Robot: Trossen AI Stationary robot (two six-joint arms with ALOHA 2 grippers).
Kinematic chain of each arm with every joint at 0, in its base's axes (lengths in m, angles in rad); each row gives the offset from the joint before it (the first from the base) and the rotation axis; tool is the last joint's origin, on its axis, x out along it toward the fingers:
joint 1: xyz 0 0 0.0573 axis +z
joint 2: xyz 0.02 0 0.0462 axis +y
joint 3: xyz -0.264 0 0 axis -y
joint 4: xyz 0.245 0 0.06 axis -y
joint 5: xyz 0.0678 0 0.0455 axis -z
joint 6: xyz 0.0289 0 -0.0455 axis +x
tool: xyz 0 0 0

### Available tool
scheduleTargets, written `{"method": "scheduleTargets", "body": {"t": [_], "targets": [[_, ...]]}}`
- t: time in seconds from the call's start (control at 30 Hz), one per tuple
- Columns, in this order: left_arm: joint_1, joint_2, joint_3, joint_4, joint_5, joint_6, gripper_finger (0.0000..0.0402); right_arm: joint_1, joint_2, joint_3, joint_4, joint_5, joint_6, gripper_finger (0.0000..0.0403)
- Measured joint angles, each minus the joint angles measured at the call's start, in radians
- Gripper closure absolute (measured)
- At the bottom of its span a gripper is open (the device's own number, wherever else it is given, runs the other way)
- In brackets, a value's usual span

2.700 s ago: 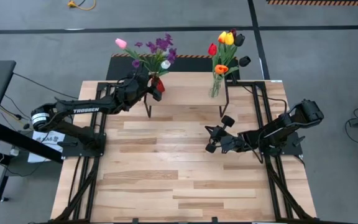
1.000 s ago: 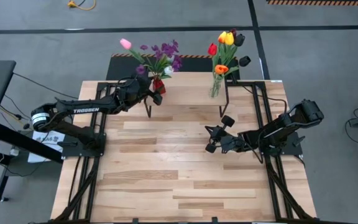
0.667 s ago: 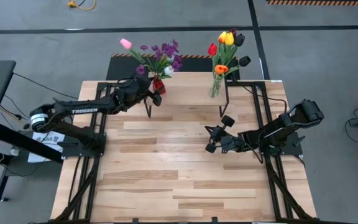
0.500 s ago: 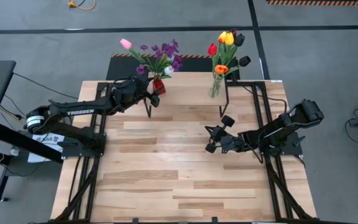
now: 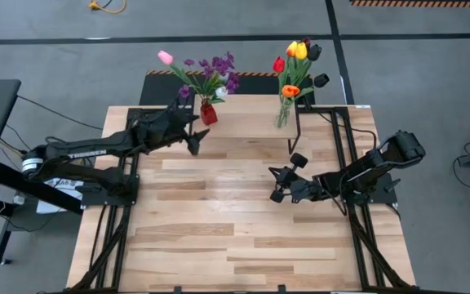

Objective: Pick and place flowers into a vace then onto a shelf
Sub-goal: Return to Home Position

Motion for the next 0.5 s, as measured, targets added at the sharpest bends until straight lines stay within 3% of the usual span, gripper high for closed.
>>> {"method": "scheduleTargets", "body": {"t": [0.17, 0.27, 0.37, 0.5], "targets": [[-0.108, -0.109, 0.0, -0.053, 0.095, -0.013, 0.0092, 0.0, 0.0, 0.0, 0.017, 0.003, -0.003, 0.0403], [-0.2, -0.169, 0.0, -0.073, 0.102, -0.017, 0.0092, 0.004, 0.0, 0.0, 0.032, 0.003, -0.009, 0.0403], [-0.318, -0.231, -0.028, -0.046, 0.057, -0.019, 0.0092, 0.019, 0.0, 0.0, 0.048, 0.003, -0.012, 0.0403], [-0.493, -0.28, -0.133, 0.072, -0.11, -0.007, 0.0092, 0.052, 0.0, 0.0, 0.094, 0.008, -0.038, 0.0403]]}}
